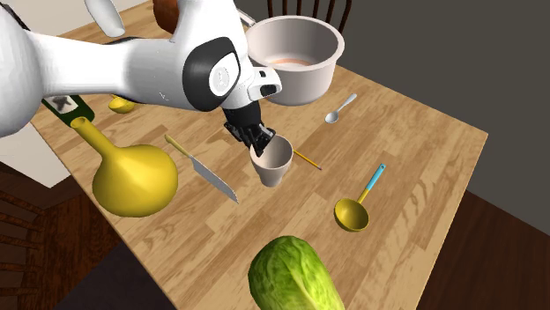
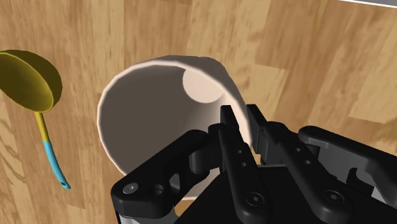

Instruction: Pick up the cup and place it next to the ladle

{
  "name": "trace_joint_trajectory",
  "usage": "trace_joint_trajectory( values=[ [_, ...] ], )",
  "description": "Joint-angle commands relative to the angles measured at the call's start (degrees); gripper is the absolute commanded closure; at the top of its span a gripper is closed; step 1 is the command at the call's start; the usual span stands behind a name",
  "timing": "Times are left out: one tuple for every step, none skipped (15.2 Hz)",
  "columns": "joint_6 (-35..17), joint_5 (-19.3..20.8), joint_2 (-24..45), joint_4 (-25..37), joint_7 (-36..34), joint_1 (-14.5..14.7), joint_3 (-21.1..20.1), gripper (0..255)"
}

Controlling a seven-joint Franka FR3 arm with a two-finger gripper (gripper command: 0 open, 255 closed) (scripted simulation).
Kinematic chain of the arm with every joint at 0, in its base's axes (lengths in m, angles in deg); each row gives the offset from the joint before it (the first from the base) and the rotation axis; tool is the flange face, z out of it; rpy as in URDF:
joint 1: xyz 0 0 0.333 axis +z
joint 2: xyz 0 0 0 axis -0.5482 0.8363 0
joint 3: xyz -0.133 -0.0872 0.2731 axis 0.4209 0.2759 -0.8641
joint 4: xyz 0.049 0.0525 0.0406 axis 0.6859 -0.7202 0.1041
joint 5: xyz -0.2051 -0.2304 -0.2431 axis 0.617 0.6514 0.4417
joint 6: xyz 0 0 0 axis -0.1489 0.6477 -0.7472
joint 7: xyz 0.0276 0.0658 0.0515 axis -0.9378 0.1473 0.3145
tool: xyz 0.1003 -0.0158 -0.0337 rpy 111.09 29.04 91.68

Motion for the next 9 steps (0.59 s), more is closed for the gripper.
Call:
trace_joint_trajectory(
  values=[
    [1.5, -0.4, -0.8, 0.8, 0.5, 0.0, 0.0, 255],
    [2.2, -0.5, -1.1, 1.1, 0.7, 0.0, 0.0, 255],
    [2.9, -0.7, -1.5, 1.5, 0.9, 0.0, -0.1, 255],
    [3.6, -0.8, -1.8, 2.0, 1.0, 0.0, -0.1, 255],
    [4.3, -1.0, -2.1, 2.4, 1.2, 0.0, -0.1, 255],
    [5.1, -1.1, -2.4, 2.8, 1.4, 0.0, -0.1, 255],
    [5.8, -1.2, -2.7, 3.3, 1.6, 0.0, -0.1, 255],
    [6.5, -1.3, -3.0, 3.7, 1.8, 0.0, -0.1, 255],
    [7.2, -1.5, -3.2, 4.2, 1.9, 0.1, -0.1, 255]
  ],
)
